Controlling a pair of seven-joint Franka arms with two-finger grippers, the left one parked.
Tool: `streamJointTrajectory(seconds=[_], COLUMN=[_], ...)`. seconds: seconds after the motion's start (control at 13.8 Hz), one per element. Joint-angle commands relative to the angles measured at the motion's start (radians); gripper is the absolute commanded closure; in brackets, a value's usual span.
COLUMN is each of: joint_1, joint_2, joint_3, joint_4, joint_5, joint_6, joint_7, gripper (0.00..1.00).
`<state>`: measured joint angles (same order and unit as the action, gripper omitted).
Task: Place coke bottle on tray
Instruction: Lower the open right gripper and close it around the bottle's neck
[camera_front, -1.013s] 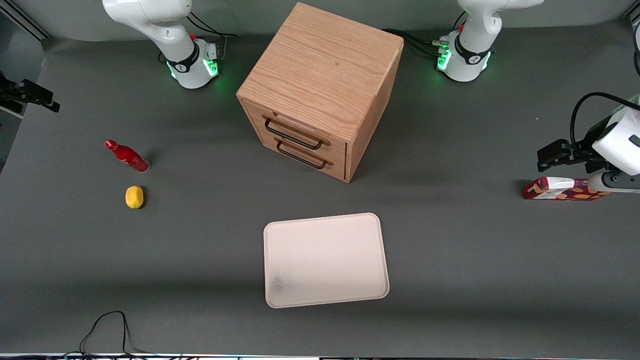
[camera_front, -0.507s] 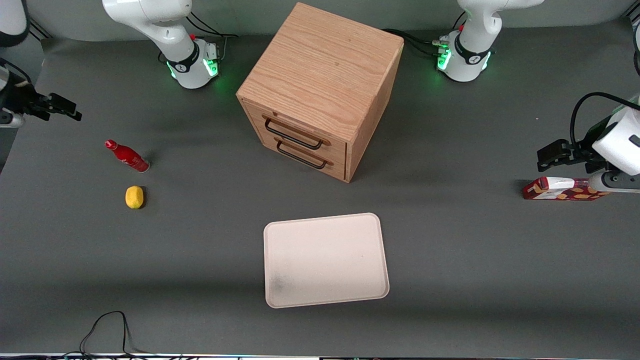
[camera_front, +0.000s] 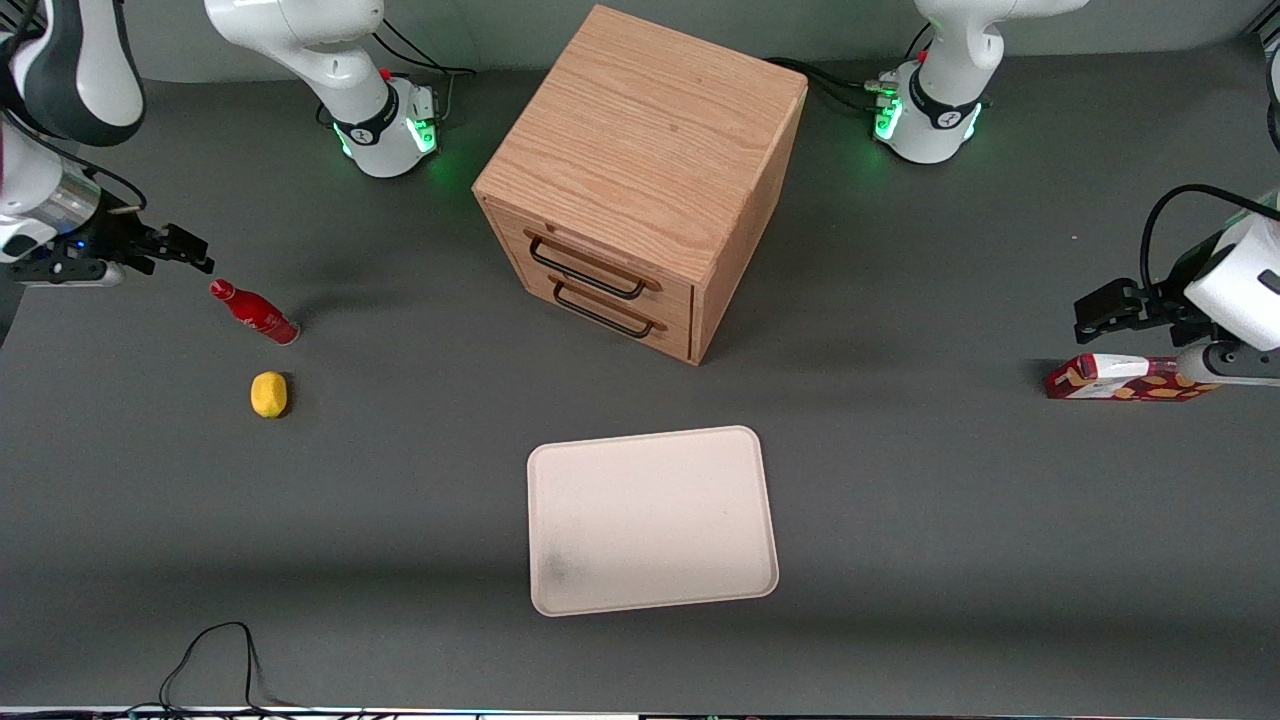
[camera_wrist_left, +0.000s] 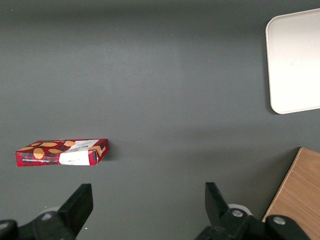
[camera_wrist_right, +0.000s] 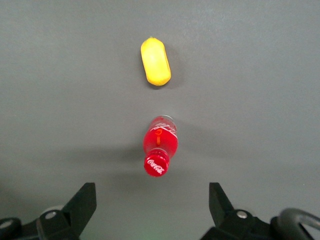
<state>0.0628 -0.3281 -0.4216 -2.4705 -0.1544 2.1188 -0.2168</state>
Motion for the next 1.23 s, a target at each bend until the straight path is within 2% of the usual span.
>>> streamJointTrajectory(seconds=[0.0, 0.29, 0.87, 1.01, 1.16], joint_1=[0.006, 0.006, 0.006, 0.006, 0.006], joint_2=[0.026, 0.058, 0.103, 0.1, 0.093], joint_3=[-0.025, -0.037, -0.045, -0.045, -0.045], joint_4=[-0.036, -0.087, -0.117, -0.12, -0.126], joint_5=[-0.022, -0.039, -0.04, -0.04, -0.04], joint_6=[0.073, 0.159, 0.237, 0.237, 0.237], joint_7=[-0.041, -0.072, -0.115, -0.127, -0.133], gripper=[0.0, 0.0, 0.02, 0.09, 0.26])
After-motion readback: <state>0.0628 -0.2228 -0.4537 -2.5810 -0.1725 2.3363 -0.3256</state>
